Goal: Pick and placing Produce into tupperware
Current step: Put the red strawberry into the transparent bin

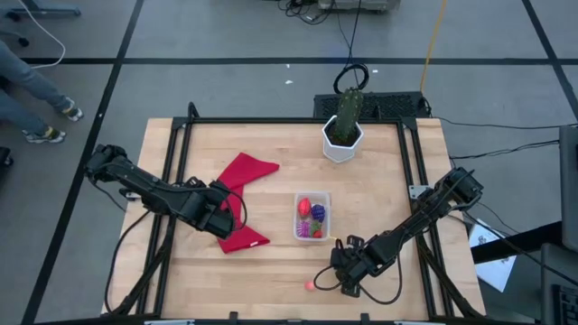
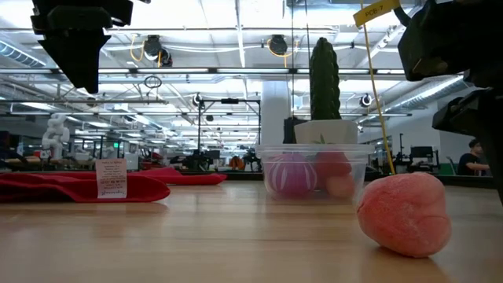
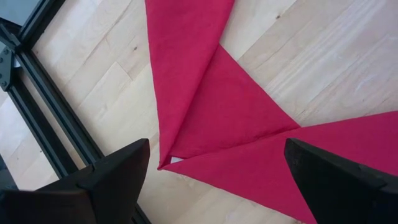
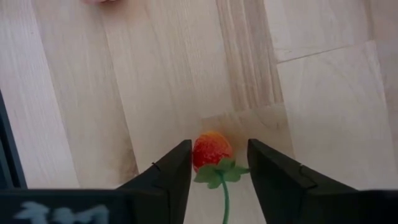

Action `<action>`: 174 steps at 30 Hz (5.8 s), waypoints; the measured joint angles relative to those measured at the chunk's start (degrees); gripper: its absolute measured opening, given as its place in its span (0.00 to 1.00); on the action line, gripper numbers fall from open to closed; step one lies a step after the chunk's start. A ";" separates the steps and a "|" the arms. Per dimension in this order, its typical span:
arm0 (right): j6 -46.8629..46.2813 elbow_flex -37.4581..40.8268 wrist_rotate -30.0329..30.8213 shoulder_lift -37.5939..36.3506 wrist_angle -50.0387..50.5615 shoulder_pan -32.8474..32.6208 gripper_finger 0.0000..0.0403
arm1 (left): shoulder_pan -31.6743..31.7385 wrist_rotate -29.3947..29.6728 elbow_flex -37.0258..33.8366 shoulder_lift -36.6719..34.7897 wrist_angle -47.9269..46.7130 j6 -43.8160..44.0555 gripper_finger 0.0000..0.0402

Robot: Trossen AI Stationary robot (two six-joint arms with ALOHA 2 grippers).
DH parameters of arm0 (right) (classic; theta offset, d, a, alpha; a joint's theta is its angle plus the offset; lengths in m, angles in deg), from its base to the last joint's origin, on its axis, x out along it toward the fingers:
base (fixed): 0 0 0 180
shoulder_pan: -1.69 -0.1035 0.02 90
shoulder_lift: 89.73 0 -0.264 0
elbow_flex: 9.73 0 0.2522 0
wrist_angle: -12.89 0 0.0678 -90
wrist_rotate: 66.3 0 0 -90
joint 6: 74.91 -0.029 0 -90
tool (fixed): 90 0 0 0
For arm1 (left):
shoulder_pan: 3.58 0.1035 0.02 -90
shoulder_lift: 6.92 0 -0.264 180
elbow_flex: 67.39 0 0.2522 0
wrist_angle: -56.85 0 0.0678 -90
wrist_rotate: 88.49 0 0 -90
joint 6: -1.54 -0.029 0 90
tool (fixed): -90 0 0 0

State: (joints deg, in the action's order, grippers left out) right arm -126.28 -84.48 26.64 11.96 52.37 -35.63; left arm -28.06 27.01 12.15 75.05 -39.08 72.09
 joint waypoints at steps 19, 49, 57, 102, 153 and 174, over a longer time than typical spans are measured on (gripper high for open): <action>0.00 0.00 -0.05 -0.04 0.24 -0.71 0.29 | 0.01 0.00 0.00 0.00 0.02 0.00 0.94; -1.97 6.25 -2.87 -0.59 -7.45 -0.32 0.39 | -0.01 0.04 0.00 -0.02 0.44 -0.37 0.94; -1.60 6.55 -3.33 -3.08 -7.58 0.24 0.34 | 0.01 0.07 0.00 -0.02 0.44 -0.39 0.94; 6.16 6.62 -3.10 -8.11 -22.53 -4.40 0.32 | 0.01 0.04 0.00 0.00 1.53 -0.89 0.94; 19.49 -13.89 0.46 7.65 16.16 -3.41 0.32 | 0.01 0.04 -0.02 -0.02 2.36 -1.01 0.94; 18.45 -8.77 0.20 7.34 8.04 -3.17 0.32 | 0.01 0.07 -0.01 -0.01 2.65 -1.03 0.94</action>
State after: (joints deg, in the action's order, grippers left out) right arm -107.83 -93.25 26.84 19.31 60.41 -38.80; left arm -28.05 27.07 12.14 75.04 -36.42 71.06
